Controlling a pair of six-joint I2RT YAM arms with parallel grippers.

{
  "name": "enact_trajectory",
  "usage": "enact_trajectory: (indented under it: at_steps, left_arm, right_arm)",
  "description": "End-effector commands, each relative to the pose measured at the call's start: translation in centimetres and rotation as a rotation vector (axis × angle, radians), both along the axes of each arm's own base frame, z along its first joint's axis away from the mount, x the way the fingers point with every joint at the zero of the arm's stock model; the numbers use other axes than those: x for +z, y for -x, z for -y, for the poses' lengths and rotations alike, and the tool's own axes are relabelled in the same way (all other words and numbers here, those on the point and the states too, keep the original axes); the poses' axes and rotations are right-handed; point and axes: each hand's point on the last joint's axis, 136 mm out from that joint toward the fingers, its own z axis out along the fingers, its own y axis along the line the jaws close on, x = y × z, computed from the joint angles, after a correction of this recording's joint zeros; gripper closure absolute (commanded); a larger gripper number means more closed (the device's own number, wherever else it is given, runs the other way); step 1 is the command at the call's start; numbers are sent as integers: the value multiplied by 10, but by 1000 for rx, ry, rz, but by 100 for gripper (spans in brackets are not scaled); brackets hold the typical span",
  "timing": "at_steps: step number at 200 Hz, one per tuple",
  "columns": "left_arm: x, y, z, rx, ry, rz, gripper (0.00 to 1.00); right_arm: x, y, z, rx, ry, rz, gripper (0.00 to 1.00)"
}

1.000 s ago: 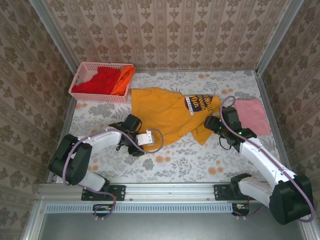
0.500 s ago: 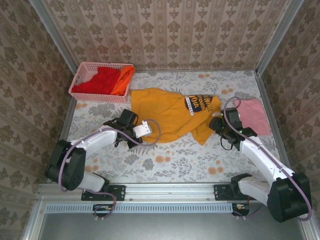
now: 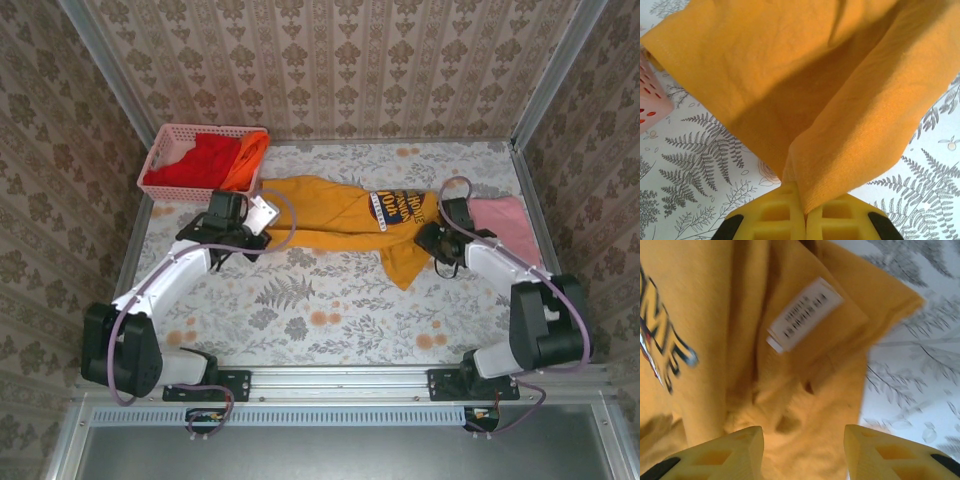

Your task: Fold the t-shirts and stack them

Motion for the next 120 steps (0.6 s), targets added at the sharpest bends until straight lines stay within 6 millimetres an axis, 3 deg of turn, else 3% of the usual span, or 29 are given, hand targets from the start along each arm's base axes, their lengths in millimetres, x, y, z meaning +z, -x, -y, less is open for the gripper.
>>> enact_trajectory:
  at_steps: [1,29,41,53,69,120]
  left_arm:
    - [28,-10,-1,62,86,44,100]
    - [31,-12,-8,98,108,42,100]
    - [32,-14,-10,114,117,40,100]
    - [33,-16,-12,129,124,40,100]
    - [37,-20,-16,153,133,46,100]
    - [57,-36,-33,248,177,74,100]
  right_arm:
    - [3,-27,-3,37,-4,30,55]
    - [-13,-45,5,27,5,-19,58]
    - [-17,-52,10,17,1,-34,66]
    - [-15,-58,14,12,2,-38,82]
    - [0,-62,21,12,22,-21,100]
    - [86,-52,54,0,127,148,100]
